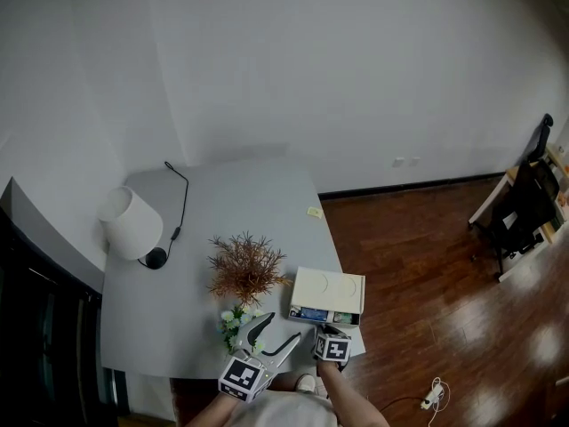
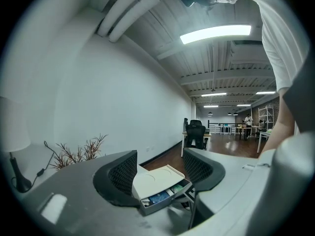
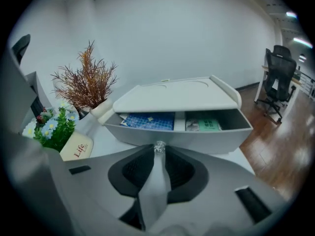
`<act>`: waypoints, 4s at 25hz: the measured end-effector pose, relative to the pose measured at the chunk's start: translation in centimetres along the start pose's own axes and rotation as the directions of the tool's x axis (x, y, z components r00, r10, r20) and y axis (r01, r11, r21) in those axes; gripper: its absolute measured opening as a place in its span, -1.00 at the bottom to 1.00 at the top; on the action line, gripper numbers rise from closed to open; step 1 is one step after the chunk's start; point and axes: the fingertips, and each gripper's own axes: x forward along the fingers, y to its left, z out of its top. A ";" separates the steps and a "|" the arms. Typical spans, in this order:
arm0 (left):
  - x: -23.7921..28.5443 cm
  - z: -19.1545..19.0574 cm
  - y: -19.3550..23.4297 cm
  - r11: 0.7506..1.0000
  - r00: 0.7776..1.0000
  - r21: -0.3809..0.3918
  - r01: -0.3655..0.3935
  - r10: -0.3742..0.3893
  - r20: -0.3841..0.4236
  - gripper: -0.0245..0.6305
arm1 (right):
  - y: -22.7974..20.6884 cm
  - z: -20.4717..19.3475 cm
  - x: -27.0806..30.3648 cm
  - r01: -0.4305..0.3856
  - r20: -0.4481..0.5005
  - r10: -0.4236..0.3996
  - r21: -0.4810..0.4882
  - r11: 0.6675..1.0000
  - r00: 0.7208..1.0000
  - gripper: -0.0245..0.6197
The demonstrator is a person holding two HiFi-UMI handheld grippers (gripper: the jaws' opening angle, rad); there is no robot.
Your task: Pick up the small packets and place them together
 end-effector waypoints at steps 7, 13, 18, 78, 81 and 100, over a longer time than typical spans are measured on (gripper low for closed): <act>0.9 -0.7 0.1 1.000 1.000 0.000 0.018 -0.018 -0.009 -0.08 | 1.8 -5.1 -2.6 -0.063 -0.058 0.065 0.036 0.997 0.996 -0.71; 1.7 -1.0 -0.9 0.998 0.998 -0.003 0.055 -0.055 -0.013 -0.08 | 2.1 -6.4 -3.3 -0.062 -0.102 0.059 -0.029 0.998 0.993 -0.71; 2.0 -1.0 -1.1 0.998 0.998 -0.006 0.061 -0.061 -0.011 -0.08 | 2.8 -10.0 -4.4 -0.124 -0.188 0.134 0.068 0.990 0.973 -0.92; 8.7 -18.7 -2.0 0.994 0.777 -0.065 0.091 -0.112 -0.620 0.01 | 2.6 15.2 -28.5 -0.014 0.750 0.216 -0.266 0.964 0.625 0.18; 10.4 -21.5 -1.5 0.996 0.706 -0.086 0.029 -0.081 -0.704 -0.10 | 2.0 14.8 -28.7 -0.016 0.746 0.214 -0.263 0.965 0.631 0.18; 11.5 -25.6 1.2 0.973 0.613 -0.170 -0.158 -0.039 -0.789 -0.90 | -2.1 14.2 -29.5 -0.047 0.745 0.198 -0.219 0.975 0.637 0.18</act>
